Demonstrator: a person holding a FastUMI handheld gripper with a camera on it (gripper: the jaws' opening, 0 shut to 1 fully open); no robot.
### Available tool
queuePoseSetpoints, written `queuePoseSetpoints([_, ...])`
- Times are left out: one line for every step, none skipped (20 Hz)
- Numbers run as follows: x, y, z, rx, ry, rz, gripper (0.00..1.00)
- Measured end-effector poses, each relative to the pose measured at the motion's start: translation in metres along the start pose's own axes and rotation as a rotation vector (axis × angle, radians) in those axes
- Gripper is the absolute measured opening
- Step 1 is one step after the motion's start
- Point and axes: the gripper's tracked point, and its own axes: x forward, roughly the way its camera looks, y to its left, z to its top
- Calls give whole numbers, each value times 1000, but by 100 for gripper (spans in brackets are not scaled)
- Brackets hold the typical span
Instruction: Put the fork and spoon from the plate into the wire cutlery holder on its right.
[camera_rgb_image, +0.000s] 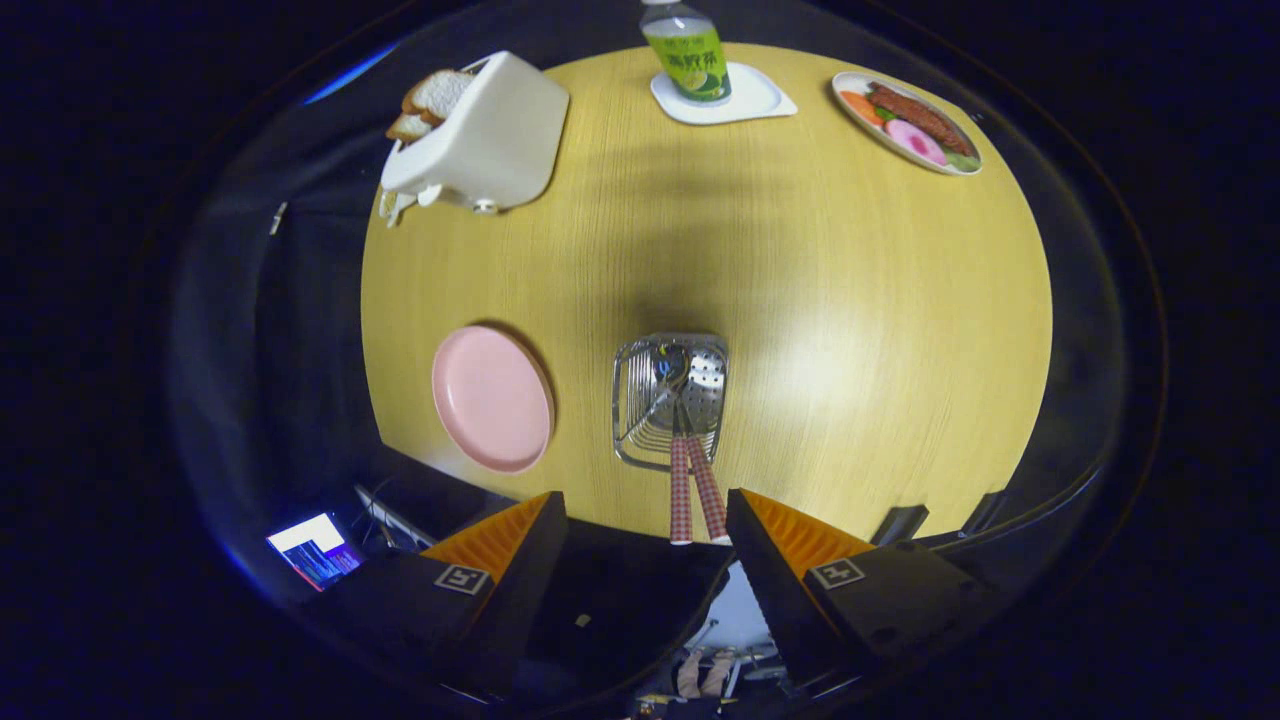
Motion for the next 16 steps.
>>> queuePoseSetpoints([-6, 4, 7, 4, -84, 11, 100])
queuePoseSetpoints([-13, 7, 11, 10, -164, 13, 99])
queuePoseSetpoints([-21, 12, 15, 13, -247, 23, 99])
queuePoseSetpoints([-26, 17, 18, 8, -329, 26, 99])
queuePoseSetpoints([-35, 20, 21, -7, -407, 21, 99])
queuePoseSetpoints([-45, 20, 23, -28, -494, -4, 99])
queuePoseSetpoints([-55, 24, 27, -54, -577, -23, 99])
queuePoseSetpoints([-65, 28, 30, -73, -658, -39, 99])
queuePoseSetpoints([-74, 33, 32, -91, -733, -46, 99])
queuePoseSetpoints([-82, 37, 31, -112, -797, -65, 99])
queuePoseSetpoints([-89, 40, 30, -135, -861, -92, 99])
queuePoseSetpoints([-95, 43, 27, -163, -908, -125, 99])
queuePoseSetpoints([-101, 44, 24, -184, -952, -156, 99])
queuePoseSetpoints([-106, 48, 20, -201, -986, -176, 99])
queuePoseSetpoints([-108, 53, 16, -210, -1011, -183, 99])
queuePoseSetpoints([-108, 58, 10, -214, -1031, -184, 99])
